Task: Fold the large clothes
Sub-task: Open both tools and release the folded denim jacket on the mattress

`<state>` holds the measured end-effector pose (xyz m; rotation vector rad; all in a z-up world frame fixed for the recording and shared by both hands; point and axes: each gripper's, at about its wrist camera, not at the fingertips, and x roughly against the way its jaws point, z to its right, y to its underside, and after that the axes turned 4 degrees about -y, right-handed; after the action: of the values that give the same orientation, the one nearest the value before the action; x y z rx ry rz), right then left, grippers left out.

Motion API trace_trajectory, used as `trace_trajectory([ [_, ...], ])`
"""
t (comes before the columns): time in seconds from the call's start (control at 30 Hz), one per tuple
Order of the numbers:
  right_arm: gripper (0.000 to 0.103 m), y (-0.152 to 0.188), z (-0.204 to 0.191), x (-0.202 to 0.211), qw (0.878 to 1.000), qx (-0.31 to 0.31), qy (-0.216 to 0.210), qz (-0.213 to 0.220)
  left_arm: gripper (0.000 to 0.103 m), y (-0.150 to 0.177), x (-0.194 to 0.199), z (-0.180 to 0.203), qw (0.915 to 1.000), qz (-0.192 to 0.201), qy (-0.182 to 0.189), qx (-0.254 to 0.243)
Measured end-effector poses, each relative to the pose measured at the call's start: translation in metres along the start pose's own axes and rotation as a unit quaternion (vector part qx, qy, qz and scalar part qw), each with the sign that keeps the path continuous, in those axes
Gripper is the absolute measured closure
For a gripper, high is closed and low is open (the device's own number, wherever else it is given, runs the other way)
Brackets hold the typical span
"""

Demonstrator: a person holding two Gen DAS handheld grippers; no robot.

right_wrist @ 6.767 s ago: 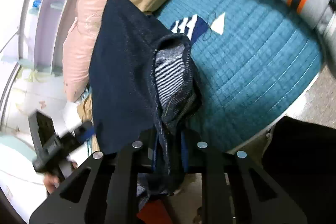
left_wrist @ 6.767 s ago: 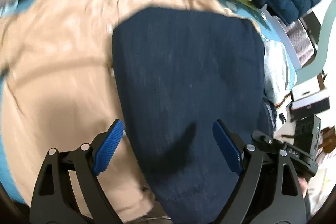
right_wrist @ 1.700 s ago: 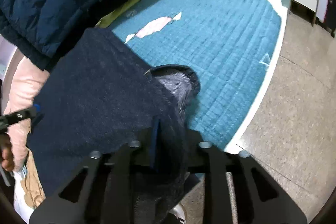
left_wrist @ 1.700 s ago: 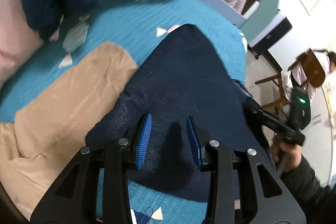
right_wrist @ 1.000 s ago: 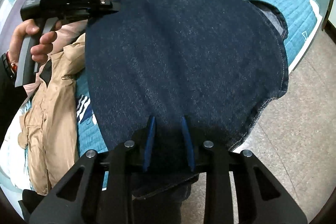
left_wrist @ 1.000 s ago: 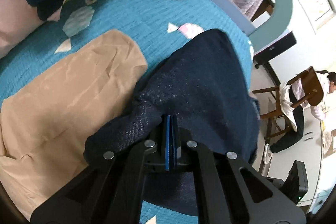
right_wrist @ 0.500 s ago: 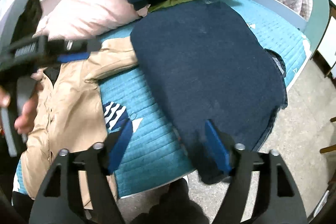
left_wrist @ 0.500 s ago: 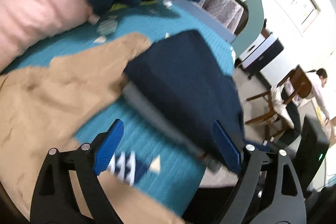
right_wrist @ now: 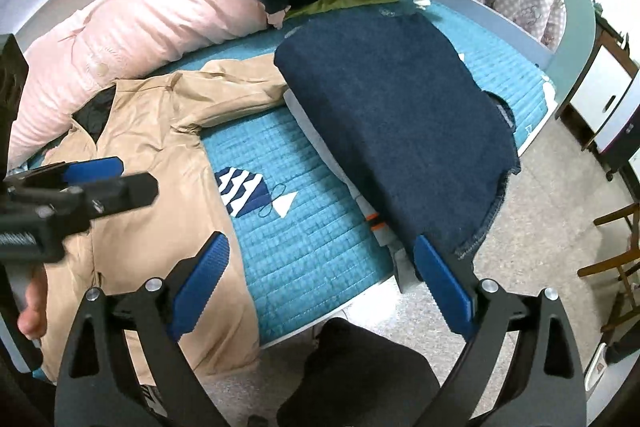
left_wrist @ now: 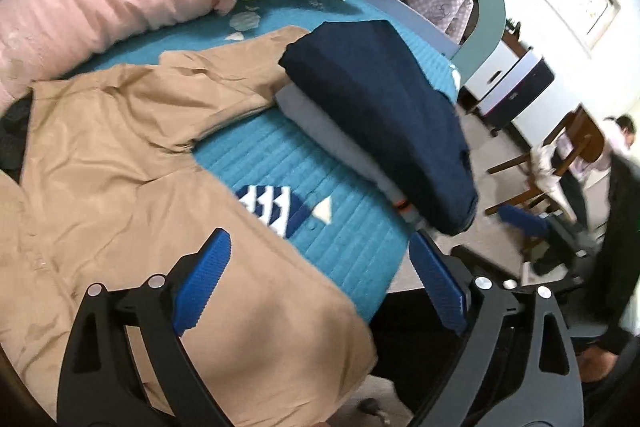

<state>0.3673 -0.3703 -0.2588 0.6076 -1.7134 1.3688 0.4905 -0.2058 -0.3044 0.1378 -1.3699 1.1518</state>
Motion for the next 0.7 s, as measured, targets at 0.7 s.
trace_trajectory([
  [0.7, 0.013, 0.046, -0.047, 0.078, 0.997, 0.042, -0.014, 0.066, 0.012, 0.070, 0.103, 0.034, 0.9881, 0.120, -0.090, -0.035],
])
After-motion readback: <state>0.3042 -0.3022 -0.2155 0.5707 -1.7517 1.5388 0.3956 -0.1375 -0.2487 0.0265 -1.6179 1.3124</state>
